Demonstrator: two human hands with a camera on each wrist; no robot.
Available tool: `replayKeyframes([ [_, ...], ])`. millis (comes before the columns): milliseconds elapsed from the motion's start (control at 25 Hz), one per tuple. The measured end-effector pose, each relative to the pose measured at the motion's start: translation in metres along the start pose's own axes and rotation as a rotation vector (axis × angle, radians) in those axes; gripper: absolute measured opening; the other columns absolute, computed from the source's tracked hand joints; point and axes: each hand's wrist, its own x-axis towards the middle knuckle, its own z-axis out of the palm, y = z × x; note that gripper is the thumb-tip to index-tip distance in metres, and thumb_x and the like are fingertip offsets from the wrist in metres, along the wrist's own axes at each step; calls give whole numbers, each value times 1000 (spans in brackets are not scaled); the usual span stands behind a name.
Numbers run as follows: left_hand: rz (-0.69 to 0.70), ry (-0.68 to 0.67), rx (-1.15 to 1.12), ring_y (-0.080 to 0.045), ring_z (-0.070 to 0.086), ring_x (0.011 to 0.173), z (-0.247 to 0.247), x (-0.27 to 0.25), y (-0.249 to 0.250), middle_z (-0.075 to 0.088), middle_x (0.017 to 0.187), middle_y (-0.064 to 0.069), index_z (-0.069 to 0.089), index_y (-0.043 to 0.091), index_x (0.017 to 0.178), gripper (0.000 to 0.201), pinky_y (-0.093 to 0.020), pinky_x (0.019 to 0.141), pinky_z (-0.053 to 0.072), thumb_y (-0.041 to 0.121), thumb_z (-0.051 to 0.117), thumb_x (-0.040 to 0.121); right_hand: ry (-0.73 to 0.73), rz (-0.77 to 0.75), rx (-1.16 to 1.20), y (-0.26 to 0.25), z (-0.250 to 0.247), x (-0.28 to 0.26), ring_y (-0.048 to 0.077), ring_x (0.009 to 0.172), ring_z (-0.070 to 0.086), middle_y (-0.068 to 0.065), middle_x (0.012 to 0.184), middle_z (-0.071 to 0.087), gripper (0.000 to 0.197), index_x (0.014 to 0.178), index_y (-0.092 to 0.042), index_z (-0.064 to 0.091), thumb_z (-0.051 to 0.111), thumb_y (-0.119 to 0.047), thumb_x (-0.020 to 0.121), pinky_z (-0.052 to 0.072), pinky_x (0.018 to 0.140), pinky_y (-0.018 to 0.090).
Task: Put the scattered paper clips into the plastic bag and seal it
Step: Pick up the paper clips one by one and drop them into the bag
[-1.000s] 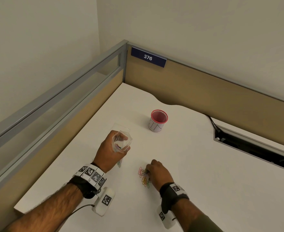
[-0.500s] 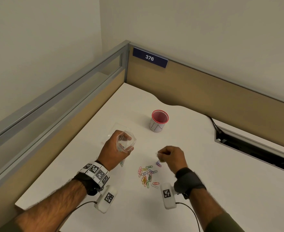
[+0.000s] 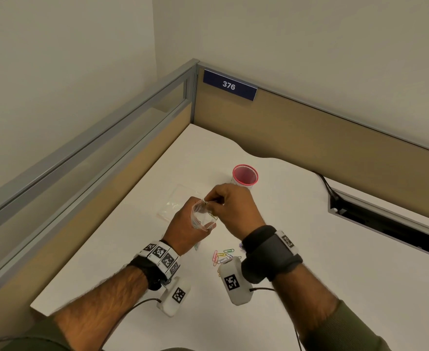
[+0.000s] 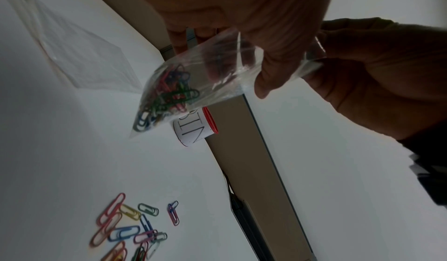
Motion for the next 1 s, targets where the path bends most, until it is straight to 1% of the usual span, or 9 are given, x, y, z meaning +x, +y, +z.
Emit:
replayKeyframes([
  [160,-13,9,-6,-12,65,89,0,1,4,62,92,15,48,38,96,41,-27,79,51,29,75,67,-71,27,-146,-4,13,4,19,83,67,5,98,69,18,99,-14,72,56,-13,92,59,78,34],
  [280,22,15,-27,-17,64,103,-3,-1,3,64,101,11,51,35,101,40,-31,90,52,25,75,71,13,9,-69,-7,7,2,19,83,67,5,97,68,22,100,-11,70,50,-7,94,58,79,32],
  [440,39,30,-41,-17,62,111,-10,-5,-2,66,110,1,56,21,107,39,-37,98,52,23,79,74,171,52,76,16,-8,-4,10,77,66,-1,92,67,20,99,-12,69,52,-4,93,57,72,21],
  [560,47,49,-52,-16,63,110,-16,-6,-4,66,109,-1,57,16,106,38,-36,100,50,14,80,76,181,223,60,76,-5,-5,17,80,67,2,91,69,20,96,-11,71,53,-2,90,58,79,31],
  [600,42,56,-57,-16,63,110,-19,-6,-5,66,109,-1,57,16,106,38,-35,101,49,13,80,76,164,287,15,100,0,-5,22,85,67,5,93,71,20,94,-10,71,54,-1,89,57,84,35],
  [680,43,72,-63,-17,62,110,-23,-8,-6,66,110,0,57,15,106,38,-33,100,49,14,79,75,65,400,-135,140,16,-10,25,97,65,8,104,71,21,95,-10,72,53,-2,89,51,91,32],
  [800,37,86,-72,-16,62,110,-25,-9,-8,66,110,-3,57,15,105,38,-27,99,48,12,80,75,-121,497,-312,174,40,-25,26,116,55,10,125,59,28,115,-12,64,50,-4,92,43,100,31],
  [880,35,88,-64,-16,63,109,-25,-9,-8,66,111,-5,57,14,106,39,-24,97,47,6,81,76,-212,473,-376,180,50,-34,28,121,49,10,129,50,37,126,-13,57,47,-2,92,41,103,32],
  [1000,40,83,-62,-16,63,109,-25,-7,-10,66,111,-5,57,13,106,39,-20,97,47,4,81,76,-311,354,-448,172,65,-43,27,115,48,10,122,48,38,123,-13,58,46,1,90,45,98,31],
])
